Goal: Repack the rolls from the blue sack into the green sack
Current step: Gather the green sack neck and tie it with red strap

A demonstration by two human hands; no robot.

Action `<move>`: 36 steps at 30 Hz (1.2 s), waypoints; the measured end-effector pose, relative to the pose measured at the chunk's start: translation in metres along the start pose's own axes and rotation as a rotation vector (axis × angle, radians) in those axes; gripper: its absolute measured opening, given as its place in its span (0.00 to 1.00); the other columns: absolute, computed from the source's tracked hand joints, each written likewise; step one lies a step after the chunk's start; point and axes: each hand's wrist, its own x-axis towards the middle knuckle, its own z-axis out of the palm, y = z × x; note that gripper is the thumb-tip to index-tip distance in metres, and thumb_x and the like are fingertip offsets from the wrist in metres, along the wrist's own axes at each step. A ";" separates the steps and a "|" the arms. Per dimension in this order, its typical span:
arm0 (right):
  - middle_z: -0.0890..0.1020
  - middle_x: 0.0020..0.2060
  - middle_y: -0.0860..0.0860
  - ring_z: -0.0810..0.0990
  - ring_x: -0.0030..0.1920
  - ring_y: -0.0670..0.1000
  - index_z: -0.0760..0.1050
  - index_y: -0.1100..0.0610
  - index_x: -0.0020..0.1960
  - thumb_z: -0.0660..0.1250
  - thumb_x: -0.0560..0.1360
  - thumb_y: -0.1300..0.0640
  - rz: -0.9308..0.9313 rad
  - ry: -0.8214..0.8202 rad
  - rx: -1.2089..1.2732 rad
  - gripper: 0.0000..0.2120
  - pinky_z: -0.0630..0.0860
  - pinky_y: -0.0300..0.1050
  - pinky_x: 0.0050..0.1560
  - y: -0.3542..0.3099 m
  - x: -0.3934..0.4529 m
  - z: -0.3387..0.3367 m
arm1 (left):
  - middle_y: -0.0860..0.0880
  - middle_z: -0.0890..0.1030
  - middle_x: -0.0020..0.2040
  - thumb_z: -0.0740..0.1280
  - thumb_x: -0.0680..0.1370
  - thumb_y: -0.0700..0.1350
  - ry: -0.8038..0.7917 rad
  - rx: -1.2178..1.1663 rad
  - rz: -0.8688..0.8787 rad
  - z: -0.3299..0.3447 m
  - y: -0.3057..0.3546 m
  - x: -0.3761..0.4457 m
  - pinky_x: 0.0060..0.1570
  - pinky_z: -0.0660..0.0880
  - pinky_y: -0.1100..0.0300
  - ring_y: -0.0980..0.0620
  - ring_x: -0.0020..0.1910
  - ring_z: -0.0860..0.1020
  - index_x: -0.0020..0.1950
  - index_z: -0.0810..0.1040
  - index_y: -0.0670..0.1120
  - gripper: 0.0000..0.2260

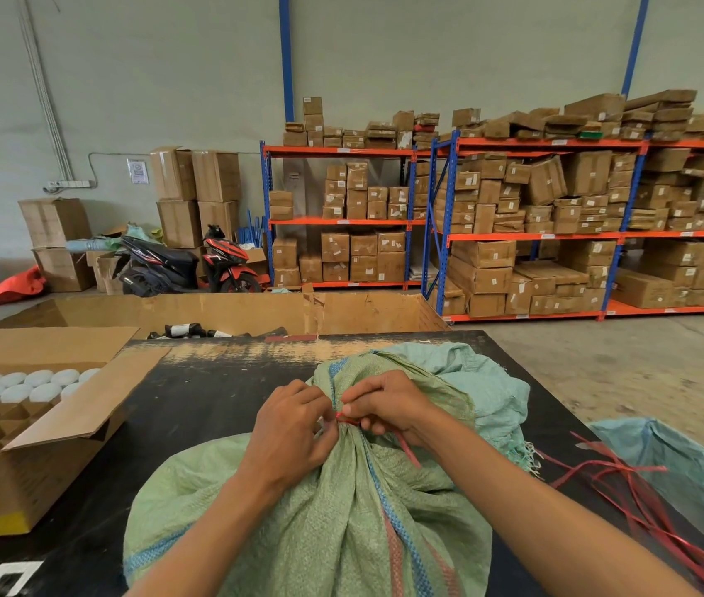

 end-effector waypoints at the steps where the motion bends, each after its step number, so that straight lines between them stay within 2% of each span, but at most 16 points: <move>1: 0.83 0.31 0.57 0.75 0.23 0.47 0.81 0.65 0.46 0.72 0.71 0.73 0.012 0.017 0.030 0.07 0.68 0.37 0.20 0.001 -0.001 0.002 | 0.56 0.78 0.36 0.66 0.71 0.48 -0.001 0.003 0.007 0.000 0.000 0.000 0.37 0.71 0.59 0.54 0.38 0.73 0.35 0.78 0.50 0.05; 5: 0.81 0.27 0.56 0.74 0.21 0.46 0.78 0.64 0.49 0.71 0.71 0.73 0.075 0.075 0.132 0.09 0.67 0.37 0.18 0.002 -0.003 0.006 | 0.56 0.78 0.35 0.67 0.70 0.48 -0.011 0.029 0.036 0.001 0.000 0.001 0.36 0.71 0.59 0.54 0.37 0.72 0.34 0.77 0.50 0.05; 10: 0.78 0.27 0.57 0.74 0.20 0.48 0.75 0.62 0.45 0.70 0.71 0.75 0.074 0.149 0.210 0.10 0.68 0.37 0.18 0.003 -0.005 0.010 | 0.57 0.77 0.35 0.67 0.69 0.49 -0.064 0.040 0.034 0.001 -0.001 0.003 0.36 0.71 0.59 0.54 0.36 0.72 0.34 0.78 0.50 0.04; 15: 0.79 0.27 0.58 0.75 0.20 0.48 0.72 0.62 0.46 0.69 0.71 0.75 0.068 0.194 0.207 0.12 0.70 0.38 0.19 0.007 -0.007 0.010 | 0.58 0.77 0.34 0.66 0.68 0.49 -0.111 0.004 0.032 -0.001 -0.003 0.002 0.35 0.72 0.60 0.56 0.35 0.72 0.35 0.78 0.51 0.04; 24: 0.82 0.33 0.60 0.78 0.24 0.50 0.71 0.59 0.44 0.70 0.72 0.73 0.034 0.273 0.252 0.12 0.73 0.39 0.21 0.014 -0.011 0.014 | 0.56 0.77 0.34 0.67 0.69 0.47 -0.158 -0.064 0.012 -0.004 -0.006 0.002 0.33 0.74 0.60 0.57 0.35 0.74 0.36 0.79 0.50 0.04; 29: 0.82 0.29 0.55 0.77 0.22 0.50 0.68 0.57 0.40 0.70 0.73 0.72 0.093 0.297 0.261 0.15 0.69 0.38 0.19 0.016 -0.015 0.013 | 0.56 0.76 0.35 0.64 0.71 0.49 -0.204 -0.067 0.024 -0.008 -0.006 0.003 0.35 0.72 0.60 0.56 0.36 0.74 0.37 0.75 0.51 0.04; 33: 0.82 0.31 0.57 0.74 0.21 0.51 0.65 0.56 0.38 0.69 0.72 0.73 0.102 0.330 0.261 0.18 0.69 0.38 0.18 0.016 -0.017 0.011 | 0.56 0.74 0.32 0.63 0.71 0.46 -0.275 -0.144 -0.035 -0.012 -0.011 0.005 0.35 0.72 0.57 0.56 0.33 0.73 0.36 0.70 0.51 0.04; 36: 0.80 0.32 0.58 0.74 0.21 0.51 0.66 0.56 0.39 0.69 0.72 0.73 0.076 0.390 0.239 0.17 0.70 0.39 0.19 0.019 -0.020 0.007 | 0.55 0.73 0.29 0.63 0.70 0.45 -0.287 -0.192 -0.093 -0.013 -0.016 0.003 0.32 0.70 0.60 0.55 0.30 0.72 0.34 0.69 0.50 0.06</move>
